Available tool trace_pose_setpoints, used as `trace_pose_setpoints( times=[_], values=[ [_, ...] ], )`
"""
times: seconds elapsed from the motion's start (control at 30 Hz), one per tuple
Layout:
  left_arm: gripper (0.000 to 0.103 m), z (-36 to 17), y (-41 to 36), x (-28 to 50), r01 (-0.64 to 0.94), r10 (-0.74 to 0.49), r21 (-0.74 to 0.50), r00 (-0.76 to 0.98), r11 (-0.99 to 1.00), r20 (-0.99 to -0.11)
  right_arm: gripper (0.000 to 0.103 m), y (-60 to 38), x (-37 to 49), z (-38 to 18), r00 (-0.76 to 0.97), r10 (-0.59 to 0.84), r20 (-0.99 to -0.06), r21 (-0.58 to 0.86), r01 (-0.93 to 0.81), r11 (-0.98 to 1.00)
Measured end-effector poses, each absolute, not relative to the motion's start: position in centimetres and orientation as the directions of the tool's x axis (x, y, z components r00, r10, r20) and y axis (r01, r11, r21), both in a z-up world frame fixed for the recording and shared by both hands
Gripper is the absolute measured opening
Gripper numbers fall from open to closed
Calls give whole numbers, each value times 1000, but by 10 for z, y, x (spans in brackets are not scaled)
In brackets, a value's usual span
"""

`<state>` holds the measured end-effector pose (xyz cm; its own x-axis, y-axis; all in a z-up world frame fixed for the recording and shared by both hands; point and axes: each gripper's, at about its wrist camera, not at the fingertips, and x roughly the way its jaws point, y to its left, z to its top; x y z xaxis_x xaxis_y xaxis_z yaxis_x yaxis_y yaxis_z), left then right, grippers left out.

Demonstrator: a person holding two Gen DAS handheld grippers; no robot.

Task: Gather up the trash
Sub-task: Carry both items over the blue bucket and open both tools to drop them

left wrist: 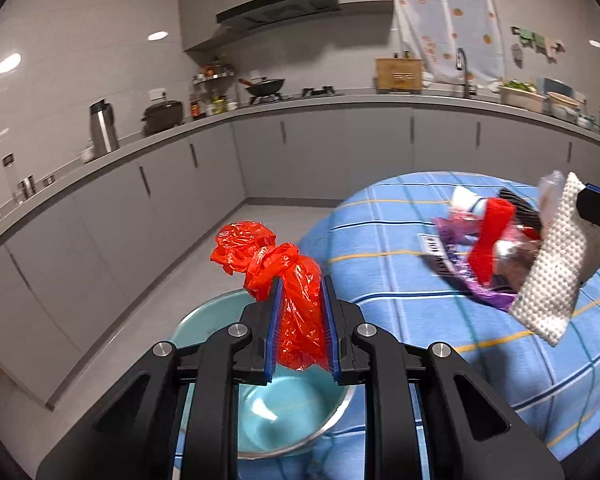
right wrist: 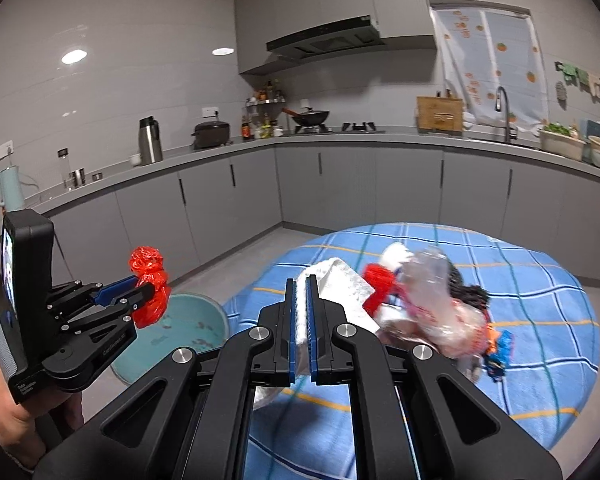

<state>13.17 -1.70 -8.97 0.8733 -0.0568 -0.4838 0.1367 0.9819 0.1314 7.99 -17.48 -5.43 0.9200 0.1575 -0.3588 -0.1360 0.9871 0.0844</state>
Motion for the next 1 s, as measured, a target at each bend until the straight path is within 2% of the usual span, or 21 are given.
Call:
trace_pose_setpoints(
  times=[0.43, 1.0],
  values=[
    [19, -98, 36, 155, 7, 64, 137, 863, 991, -502, 5, -114, 120, -50, 892, 263, -368, 62, -258, 964],
    [20, -123, 59, 182, -41, 112, 139, 825, 989, -555, 5, -45, 175, -70, 835, 356, -419, 20, -384, 923]
  ],
)
